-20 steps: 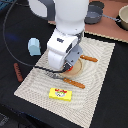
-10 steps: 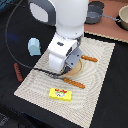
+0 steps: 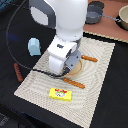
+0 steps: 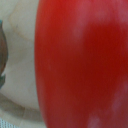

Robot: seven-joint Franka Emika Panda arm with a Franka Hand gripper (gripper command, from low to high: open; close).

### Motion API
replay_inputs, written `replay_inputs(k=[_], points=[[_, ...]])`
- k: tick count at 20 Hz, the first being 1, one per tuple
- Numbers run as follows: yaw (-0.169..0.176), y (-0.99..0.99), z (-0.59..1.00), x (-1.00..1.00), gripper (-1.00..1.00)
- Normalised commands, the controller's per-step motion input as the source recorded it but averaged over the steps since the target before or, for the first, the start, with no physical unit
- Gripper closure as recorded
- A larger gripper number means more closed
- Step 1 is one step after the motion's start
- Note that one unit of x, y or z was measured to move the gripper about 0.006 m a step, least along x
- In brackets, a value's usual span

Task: Interact with the objects in diverse but meaningful ways.

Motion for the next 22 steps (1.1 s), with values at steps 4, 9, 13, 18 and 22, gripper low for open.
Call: replay_inputs(k=[4, 9, 13, 18, 22], points=[[0.0, -0.02, -0.01, 0.2, 1.0], [0.002, -0.03, 0.09, 0.17, 1.0], [0.0, 0.06, 1.0, 0.07, 1.0], [0.003, 0.18, 1.0, 0.0, 1.0], [0.018, 0.38, 1.0, 0.04, 1.0]])
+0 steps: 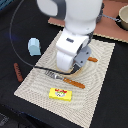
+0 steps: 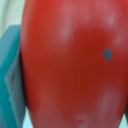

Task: Interact with the objects in diverse but meaningful ways.

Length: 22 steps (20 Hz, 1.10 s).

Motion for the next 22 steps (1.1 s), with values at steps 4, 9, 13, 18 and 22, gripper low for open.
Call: replay_inputs(k=[4, 9, 13, 18, 22], points=[[0.016, 0.62, 0.96, 0.0, 1.0], [0.018, 0.73, 0.57, -0.11, 1.0], [0.025, 0.86, 0.31, -0.18, 1.0], [0.019, 1.0, 0.18, -0.06, 1.0], [0.019, 1.0, 0.12, -0.05, 1.0]])
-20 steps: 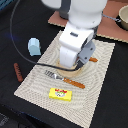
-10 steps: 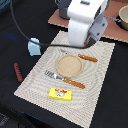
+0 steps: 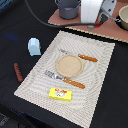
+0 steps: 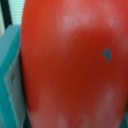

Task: Interact with the objects in diverse but meaningful ways.

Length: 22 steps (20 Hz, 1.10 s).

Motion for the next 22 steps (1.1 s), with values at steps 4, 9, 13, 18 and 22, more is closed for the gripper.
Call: replay_inputs(k=[4, 9, 13, 18, 22], points=[[0.034, 0.96, 0.02, -0.17, 1.0], [0.033, 0.88, 0.0, -0.32, 1.0], [0.037, 0.84, -0.06, -0.4, 1.0], [0.048, 0.77, -0.2, -0.46, 1.0], [0.054, 0.78, -0.27, -0.41, 1.0]])
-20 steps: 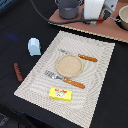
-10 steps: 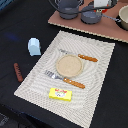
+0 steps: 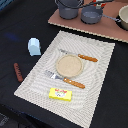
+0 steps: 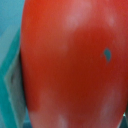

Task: Interact with the objects in diverse but meaningful ways.

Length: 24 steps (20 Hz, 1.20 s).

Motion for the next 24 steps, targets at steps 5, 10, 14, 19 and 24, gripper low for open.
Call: replay_inputs(k=[5, 10, 14, 19, 24], points=[[0.058, 0.8, -0.28, -0.29, 1.0], [0.038, 0.67, -0.23, 0.01, 1.0], [0.005, 0.49, -0.18, 0.12, 1.0], [0.002, 0.35, -0.12, 0.15, 1.0], [0.0, 0.29, -0.11, 0.11, -1.0]])
